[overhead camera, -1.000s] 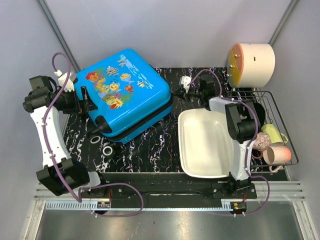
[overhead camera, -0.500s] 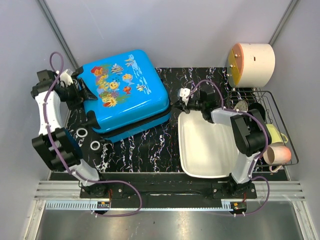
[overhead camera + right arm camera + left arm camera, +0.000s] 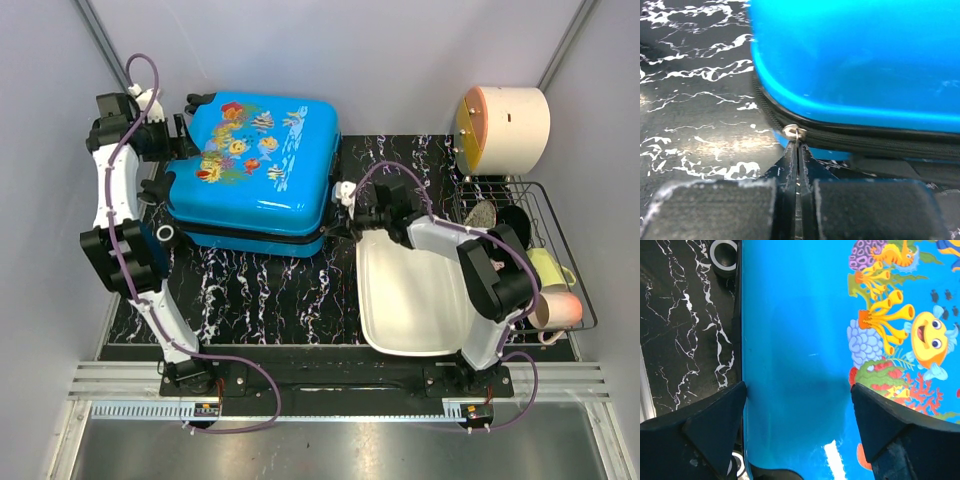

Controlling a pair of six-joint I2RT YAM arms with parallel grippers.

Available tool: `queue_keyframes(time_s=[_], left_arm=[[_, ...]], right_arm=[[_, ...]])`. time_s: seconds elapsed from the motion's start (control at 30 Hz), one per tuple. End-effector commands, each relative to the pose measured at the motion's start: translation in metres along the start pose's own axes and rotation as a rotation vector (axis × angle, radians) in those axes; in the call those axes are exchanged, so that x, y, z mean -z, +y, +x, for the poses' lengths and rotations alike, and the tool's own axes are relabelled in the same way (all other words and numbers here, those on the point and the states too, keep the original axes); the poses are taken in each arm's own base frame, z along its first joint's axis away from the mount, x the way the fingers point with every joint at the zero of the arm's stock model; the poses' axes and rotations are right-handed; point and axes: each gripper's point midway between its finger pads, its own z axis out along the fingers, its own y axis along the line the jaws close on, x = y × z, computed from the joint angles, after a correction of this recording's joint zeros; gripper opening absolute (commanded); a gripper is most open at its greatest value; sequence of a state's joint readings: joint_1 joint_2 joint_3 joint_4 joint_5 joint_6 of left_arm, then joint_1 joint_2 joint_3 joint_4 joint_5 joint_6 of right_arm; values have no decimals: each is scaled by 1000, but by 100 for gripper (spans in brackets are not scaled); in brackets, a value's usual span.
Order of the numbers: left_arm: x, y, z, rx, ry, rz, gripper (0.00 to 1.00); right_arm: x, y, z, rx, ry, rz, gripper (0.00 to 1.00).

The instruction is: Open, take out, and arrange the luggage

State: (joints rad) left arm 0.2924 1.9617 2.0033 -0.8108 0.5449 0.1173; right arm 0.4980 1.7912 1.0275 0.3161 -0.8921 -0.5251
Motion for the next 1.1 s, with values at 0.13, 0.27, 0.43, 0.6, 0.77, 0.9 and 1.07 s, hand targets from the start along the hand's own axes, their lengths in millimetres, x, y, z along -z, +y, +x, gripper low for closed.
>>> queue_keyframes(time_s=[0.13,0.27,0.43,0.6,0.77,0.9,1.07], left_arm=[[102,-31,-29,226,-164,38,96],[152,-32,-32,368,-324,-76,99],[166,-25,2,473,-388,-170,99],[147,-13,44,708,-327,-187,99],[140,8,38,853,-406,-201,99],[118,27,51,972,-396,-216,99],[96,42,66,1058,-353,-232,97]], right_arm=[[29,-111,-40,40,-17,209,0],[23,-96,-38,15,-28,161,0],[14,-76,-33,7,-43,132,0],[16,-71,-31,6,-51,135,0],[19,-71,-33,36,-45,146,0],[21,-74,-39,39,-40,158,0],[20,-73,-37,80,-37,143,0]])
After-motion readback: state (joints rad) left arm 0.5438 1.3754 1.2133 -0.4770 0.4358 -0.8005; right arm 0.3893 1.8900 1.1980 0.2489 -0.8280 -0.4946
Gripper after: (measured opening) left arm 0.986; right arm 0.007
